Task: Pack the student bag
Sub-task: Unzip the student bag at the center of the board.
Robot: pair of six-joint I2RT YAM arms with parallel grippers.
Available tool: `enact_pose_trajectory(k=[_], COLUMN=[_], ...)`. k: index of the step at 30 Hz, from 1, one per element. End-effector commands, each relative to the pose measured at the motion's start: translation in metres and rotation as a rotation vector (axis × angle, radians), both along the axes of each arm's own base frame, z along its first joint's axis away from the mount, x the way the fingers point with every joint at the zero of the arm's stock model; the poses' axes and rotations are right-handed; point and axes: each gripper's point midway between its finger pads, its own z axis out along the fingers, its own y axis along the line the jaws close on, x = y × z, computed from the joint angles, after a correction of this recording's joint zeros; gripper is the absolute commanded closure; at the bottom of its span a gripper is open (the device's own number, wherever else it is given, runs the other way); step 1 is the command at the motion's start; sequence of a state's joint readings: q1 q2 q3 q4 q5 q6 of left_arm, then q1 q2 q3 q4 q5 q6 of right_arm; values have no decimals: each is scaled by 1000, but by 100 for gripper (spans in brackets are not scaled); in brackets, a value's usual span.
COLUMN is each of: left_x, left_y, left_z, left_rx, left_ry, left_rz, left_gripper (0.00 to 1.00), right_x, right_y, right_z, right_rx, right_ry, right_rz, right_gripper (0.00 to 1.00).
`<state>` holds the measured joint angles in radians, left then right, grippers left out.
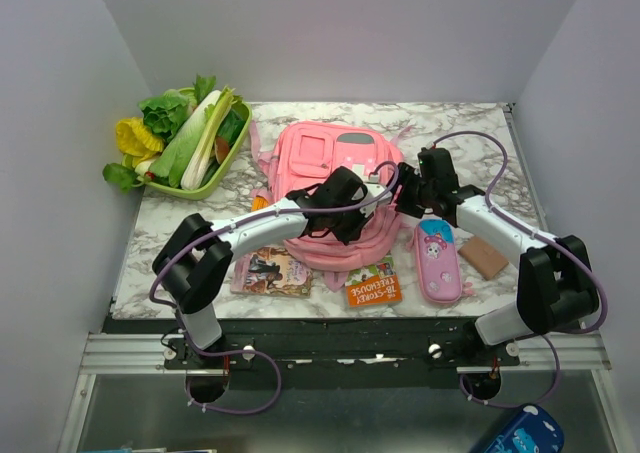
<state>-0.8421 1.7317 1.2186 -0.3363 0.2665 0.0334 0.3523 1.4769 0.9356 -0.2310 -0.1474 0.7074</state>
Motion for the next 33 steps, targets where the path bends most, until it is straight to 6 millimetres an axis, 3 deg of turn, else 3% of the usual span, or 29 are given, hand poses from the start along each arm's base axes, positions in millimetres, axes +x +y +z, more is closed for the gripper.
enact_pose_trajectory(k=[1,12,21,27,33], left_x=[6,-1,-7,-3,0], left_y=[-1,13,28,27,26], left_z=[13,65,49,48,52], left_rx=[-12,-56,-15,-13,-23], left_ry=[-58,-140,-139,-160,-177], left_rz=[21,11,21,22,29], left_gripper=[97,100,100,100,100], right_x=[-1,2,-1,-11,-25], right_y=[5,21,49,64,65], right_z=[9,25,35,25,11], right_rx=[30,76,168,212,173], right_ry=[-18,-51,-56,-1,63], right_rz=[15,68,135,166,168], right_gripper=[27,28,28,32,33])
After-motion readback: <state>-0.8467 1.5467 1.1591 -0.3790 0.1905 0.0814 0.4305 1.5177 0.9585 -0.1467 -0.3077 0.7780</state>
